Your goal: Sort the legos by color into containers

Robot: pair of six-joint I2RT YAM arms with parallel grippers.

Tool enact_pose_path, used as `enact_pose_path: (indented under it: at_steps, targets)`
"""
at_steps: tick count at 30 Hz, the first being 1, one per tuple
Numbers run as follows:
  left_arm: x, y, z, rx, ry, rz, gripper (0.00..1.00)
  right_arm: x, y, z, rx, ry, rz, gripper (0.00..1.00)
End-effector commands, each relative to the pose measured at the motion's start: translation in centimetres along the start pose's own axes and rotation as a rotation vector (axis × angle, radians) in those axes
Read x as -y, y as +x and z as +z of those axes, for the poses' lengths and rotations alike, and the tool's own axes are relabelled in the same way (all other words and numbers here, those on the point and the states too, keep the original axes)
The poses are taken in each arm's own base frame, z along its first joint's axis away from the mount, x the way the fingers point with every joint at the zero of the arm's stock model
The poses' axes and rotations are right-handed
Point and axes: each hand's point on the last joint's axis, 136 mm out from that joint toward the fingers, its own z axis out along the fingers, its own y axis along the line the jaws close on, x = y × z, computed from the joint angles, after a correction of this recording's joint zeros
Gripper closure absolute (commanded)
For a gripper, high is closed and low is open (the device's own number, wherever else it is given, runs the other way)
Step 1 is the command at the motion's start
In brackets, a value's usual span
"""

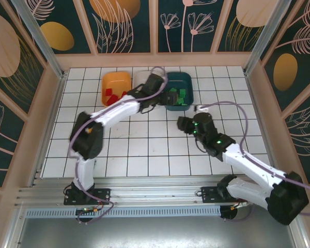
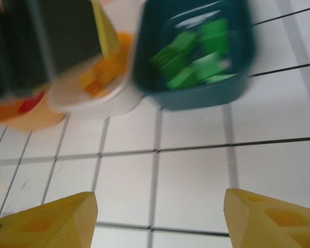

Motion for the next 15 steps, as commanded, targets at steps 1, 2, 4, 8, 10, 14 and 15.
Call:
enact_pose_path:
  at_steps: [1,2,4,8,10,14,15]
  targets:
    - [-6.0,-4.4,-7.8,0.198,-0.02,-0.229,0.16,-6.6,0.9,1.4,-0.003,-0.148,-0.127,0.32]
    - [-8.2,-4.2,-9.5,0.214,-0.033,-0.291,0.16,-8.4,2.1,2.0,-0.028,-0.187,-0.171,0.31]
    - [-13.9,-2.6,-13.2,0.237,-0.105,-0.432,0.16,-13.0,5.2,3.2,-0.089,-0.274,-0.295,0.28]
    - [-23.6,2.6,-18.8,0.213,-0.288,-0.673,0.17,-21.7,11.0,5.0,-0.195,-0.433,-0.486,0.23]
    - [-26.1,6.0,-20.4,0.176,-0.339,-0.754,0.18,-26.1,14.0,5.2,-0.242,-0.535,-0.555,0.2]
    - [-29.0,8.4,-22.6,0.165,-0.409,-0.829,0.18,-32.2,18.4,5.2,-0.293,-0.714,-0.659,0.13]
    - [-29.5,8.4,-23.0,0.17,-0.404,-0.851,0.18,-33.5,19.4,5.2,-0.299,-0.752,-0.686,0.12]
